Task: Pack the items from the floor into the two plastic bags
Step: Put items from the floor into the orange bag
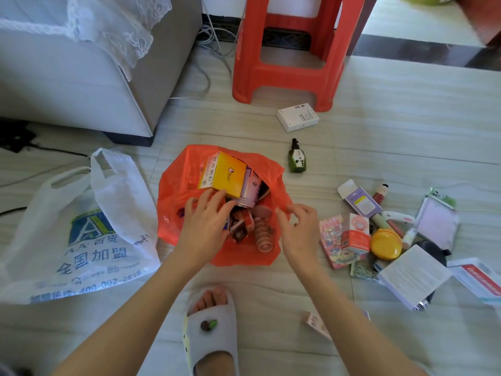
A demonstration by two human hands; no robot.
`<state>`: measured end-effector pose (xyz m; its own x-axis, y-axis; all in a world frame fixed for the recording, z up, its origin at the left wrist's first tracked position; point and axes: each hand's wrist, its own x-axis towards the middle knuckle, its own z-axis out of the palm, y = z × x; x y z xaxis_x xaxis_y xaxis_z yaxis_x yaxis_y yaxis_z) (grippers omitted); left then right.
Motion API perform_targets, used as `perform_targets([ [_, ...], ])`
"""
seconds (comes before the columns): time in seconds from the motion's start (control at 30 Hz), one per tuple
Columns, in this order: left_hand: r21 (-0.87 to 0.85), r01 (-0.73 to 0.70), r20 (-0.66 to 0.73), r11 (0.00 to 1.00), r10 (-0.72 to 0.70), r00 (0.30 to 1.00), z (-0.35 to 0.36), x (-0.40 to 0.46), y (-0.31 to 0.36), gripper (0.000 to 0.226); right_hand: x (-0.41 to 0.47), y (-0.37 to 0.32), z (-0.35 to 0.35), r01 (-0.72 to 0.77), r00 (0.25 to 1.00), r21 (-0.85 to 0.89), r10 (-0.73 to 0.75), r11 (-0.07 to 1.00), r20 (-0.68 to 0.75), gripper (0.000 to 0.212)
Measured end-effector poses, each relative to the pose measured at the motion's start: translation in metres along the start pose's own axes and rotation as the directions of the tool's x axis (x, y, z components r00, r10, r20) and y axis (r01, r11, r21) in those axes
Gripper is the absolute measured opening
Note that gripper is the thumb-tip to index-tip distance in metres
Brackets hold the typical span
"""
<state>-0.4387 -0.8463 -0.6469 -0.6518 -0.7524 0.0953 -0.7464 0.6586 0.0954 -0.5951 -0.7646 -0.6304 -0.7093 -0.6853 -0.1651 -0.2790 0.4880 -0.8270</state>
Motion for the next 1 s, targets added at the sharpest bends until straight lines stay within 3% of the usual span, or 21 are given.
perform_targets([
  [0.1, -0.096, 0.112, 0.024, 0.989, -0.11, 0.994, -0.006, -0.015, -0.007, 0.08, -0.004, -0.003, -0.004, 0.035, 0.997, -0.022, -0.034, 0.999, 0.075, 0.023],
  [0.2, -0.295, 0.311, 0.052, 0.904, -0.31, 0.949, -0.024, -0.025, -0.009, 0.071, -0.005, -0.01, -0.015, 0.026, 0.99, 0.007, -0.027, 1.0, 0.14, 0.023],
  [0.37, -0.574, 0.191, -0.188, 0.796, -0.355, 0.916, -0.083, -0.009, -0.008, 0.043, 0.02, -0.055, -0.037, 0.089, 0.99, 0.102, -0.099, 0.991, 0.098, 0.017],
  [0.53, -0.544, 0.218, -0.2, 0.81, -0.378, 0.904, -0.13, 0.014, -0.023, 0.041, 0.049, -0.097, -0.04, 0.22, 0.962, 0.041, -0.224, 0.975, 0.154, 0.013],
  [0.73, -0.421, 0.353, -0.13, 0.835, -0.441, 0.888, -0.123, -0.018, -0.035, 0.035, 0.037, -0.083, -0.053, 0.169, 0.96, 0.055, -0.177, 0.984, 0.219, 0.011],
  [0.83, -0.314, 0.32, -0.066, 0.894, -0.357, 0.932, -0.129, -0.015, -0.017, 0.037, 0.029, -0.076, -0.067, 0.149, 0.956, 0.099, -0.168, 0.984, 0.239, 0.015],
  [0.9, -0.252, 0.179, -0.06, 0.951, -0.2, 0.978, -0.14, -0.005, 0.01, 0.038, 0.023, -0.07, -0.081, 0.115, 0.965, 0.151, -0.147, 0.982, 0.219, 0.021],
  [1.0, -0.173, -0.092, -0.087, 0.981, 0.078, 0.993, -0.158, 0.019, 0.061, 0.042, 0.016, -0.059, -0.111, 0.097, 0.975, 0.168, -0.127, 0.981, 0.18, 0.007],
])
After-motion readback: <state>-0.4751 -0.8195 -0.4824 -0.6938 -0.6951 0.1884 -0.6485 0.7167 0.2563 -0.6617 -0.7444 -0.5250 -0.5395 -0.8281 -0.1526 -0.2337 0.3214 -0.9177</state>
